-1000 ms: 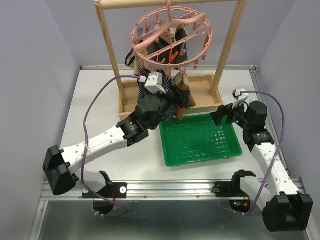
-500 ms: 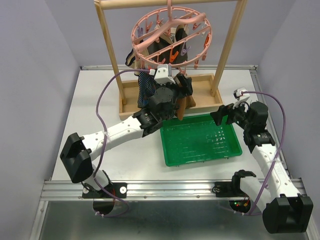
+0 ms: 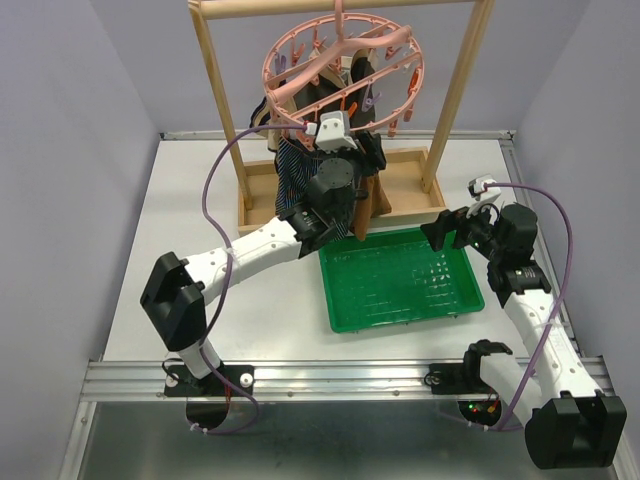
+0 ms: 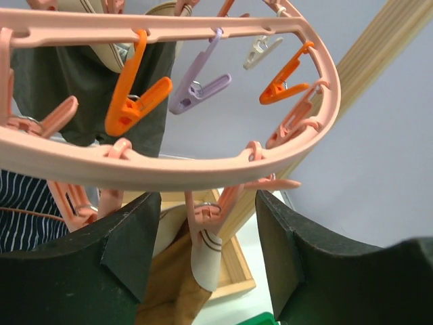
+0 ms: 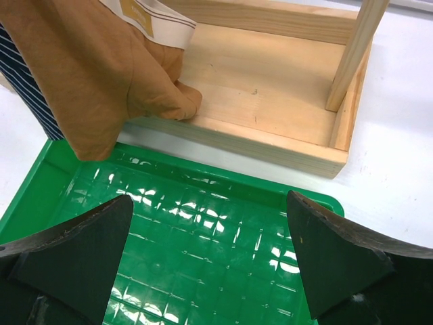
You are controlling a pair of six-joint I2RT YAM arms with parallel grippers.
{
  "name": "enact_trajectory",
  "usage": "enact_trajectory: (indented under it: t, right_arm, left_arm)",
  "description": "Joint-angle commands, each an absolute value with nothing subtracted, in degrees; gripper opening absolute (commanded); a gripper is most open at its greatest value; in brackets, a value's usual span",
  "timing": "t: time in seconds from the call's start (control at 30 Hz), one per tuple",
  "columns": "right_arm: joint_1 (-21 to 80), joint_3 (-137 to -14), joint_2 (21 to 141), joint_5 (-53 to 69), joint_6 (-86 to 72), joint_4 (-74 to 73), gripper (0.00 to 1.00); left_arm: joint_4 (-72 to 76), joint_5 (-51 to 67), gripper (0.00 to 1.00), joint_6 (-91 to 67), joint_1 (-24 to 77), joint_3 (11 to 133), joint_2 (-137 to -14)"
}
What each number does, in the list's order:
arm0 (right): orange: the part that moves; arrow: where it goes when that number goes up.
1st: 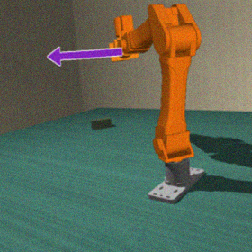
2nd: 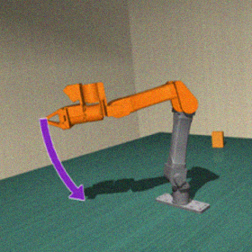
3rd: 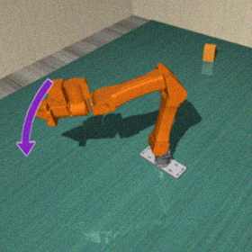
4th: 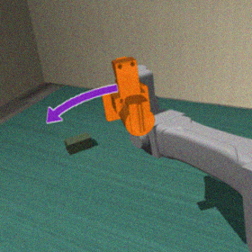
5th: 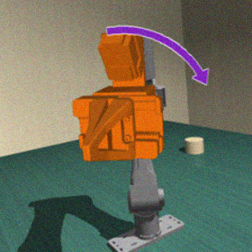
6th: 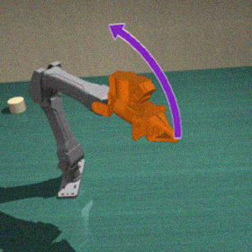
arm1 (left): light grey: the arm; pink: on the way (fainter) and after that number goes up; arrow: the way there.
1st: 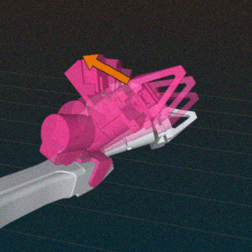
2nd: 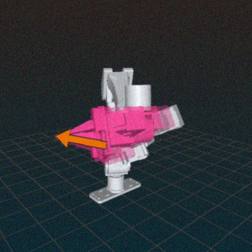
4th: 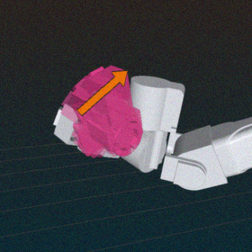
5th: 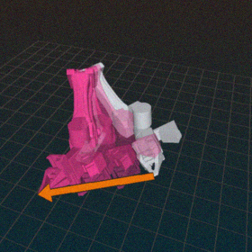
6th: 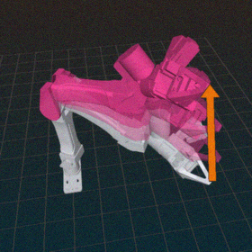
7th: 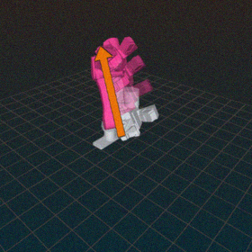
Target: Remove the underwear clipped to the hanger
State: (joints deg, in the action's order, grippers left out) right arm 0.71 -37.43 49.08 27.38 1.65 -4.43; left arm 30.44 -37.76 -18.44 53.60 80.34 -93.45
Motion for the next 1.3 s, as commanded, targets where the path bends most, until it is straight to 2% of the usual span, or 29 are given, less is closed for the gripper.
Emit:
enact_trajectory:
  t: [0.0,0.3,0.5,0.6,0.63,0.73,0.8,0.87,0.9,0.93,1.03,1.13,1.27]
  right_arm:
    - [0.3,-39.2,48.1,27.1,1.0,-2.4,1.00]
    - [0.3,-40.0,48.4,27.2,0.6,-2.4,1.00]
    - [0.3,-40.6,48.5,27.5,0.2,-2.4,1.00]
    - [0.3,-40.8,48.6,27.5,0.2,-2.5,1.00]
    - [0.3,-40.8,48.7,27.4,0.3,-2.4,1.00]
    - [0.3,-40.7,48.7,27.4,0.3,-2.4,1.00]
    - [0.3,-40.8,48.8,27.5,0.3,-2.4,1.00]
    - [0.3,-40.8,48.8,27.6,0.4,-2.4,1.00]
    - [0.3,-40.7,48.7,27.7,0.5,-2.4,1.00]
    - [0.3,-40.7,48.8,27.8,0.7,-2.5,1.00]
    - [0.3,-40.4,48.4,28.4,2.0,-2.5,1.00]
    - [0.3,-40.0,48.0,29.7,4.4,-2.5,1.00]
    - [0.4,-39.7,47.2,32.4,6.8,-2.6,1.00]
  left_arm:
    - [33.7,-38.9,0.66,-16.2,52.8,84.8,-93.9]
    - [34.5,-37.5,0.58,-15.2,51.2,85.5,-95.1]
    - [37.1,-36.2,0.48,-12.3,50.9,85.4,-95.5]
    - [38.1,-35.8,0.27,-11.4,50.9,85.4,-95.4]
    - [38.4,-35.6,0.16,-10.9,50.9,85.3,-95.3]
    - [38.8,-35.6,0.05,-10.4,50.9,84.7,-94.8]
    - [39.1,-35.5,0.05,-10.2,50.9,84.3,-94.3]
    - [38.9,-35.2,0.20,-10.3,50.9,83.7,-93.8]
    - [38.9,-34.9,0.39,-10.4,50.9,83.1,-93.4]
    - [38.9,-34.6,0.49,-10.5,50.9,82.7,-93.2]
    - [37.7,-33.6,0.71,-11.0,50.9,81.6,-91.0]
    - [35.2,-32.0,0.80,-11.8,50.9,80.7,-88.9]
    - [30.5,-29.8,0.83,-13.4,51.0,79.9,-86.2]
